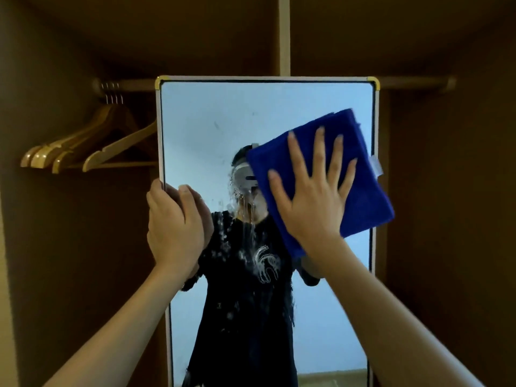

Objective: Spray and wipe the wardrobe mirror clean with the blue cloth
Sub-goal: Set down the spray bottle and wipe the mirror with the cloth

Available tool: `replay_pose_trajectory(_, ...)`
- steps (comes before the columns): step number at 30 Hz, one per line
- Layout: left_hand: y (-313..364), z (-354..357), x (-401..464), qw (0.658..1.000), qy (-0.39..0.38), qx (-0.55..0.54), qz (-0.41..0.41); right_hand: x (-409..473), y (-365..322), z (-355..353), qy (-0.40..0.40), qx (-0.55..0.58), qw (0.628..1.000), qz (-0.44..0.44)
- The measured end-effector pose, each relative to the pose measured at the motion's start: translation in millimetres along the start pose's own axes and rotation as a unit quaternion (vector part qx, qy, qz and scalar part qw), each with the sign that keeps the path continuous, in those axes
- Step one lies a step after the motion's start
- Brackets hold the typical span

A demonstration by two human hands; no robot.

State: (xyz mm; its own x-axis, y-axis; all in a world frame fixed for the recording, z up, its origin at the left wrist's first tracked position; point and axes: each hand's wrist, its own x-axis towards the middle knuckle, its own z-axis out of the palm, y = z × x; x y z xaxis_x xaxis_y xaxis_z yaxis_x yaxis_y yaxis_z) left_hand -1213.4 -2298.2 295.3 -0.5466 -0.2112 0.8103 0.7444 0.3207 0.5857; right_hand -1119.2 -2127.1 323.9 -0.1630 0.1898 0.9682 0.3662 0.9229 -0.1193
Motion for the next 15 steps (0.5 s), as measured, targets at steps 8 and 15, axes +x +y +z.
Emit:
replay_pose_trajectory(8,-3,1,0,1.0,0.002,0.008,0.004,75,26,-17,0.039,-0.005,0.998,0.038)
replay_pose_trajectory(15,-1,-2,0,1.0,-0.004,-0.001,0.009,-11,-2,1,-0.014,-0.016,0.999,-0.042)
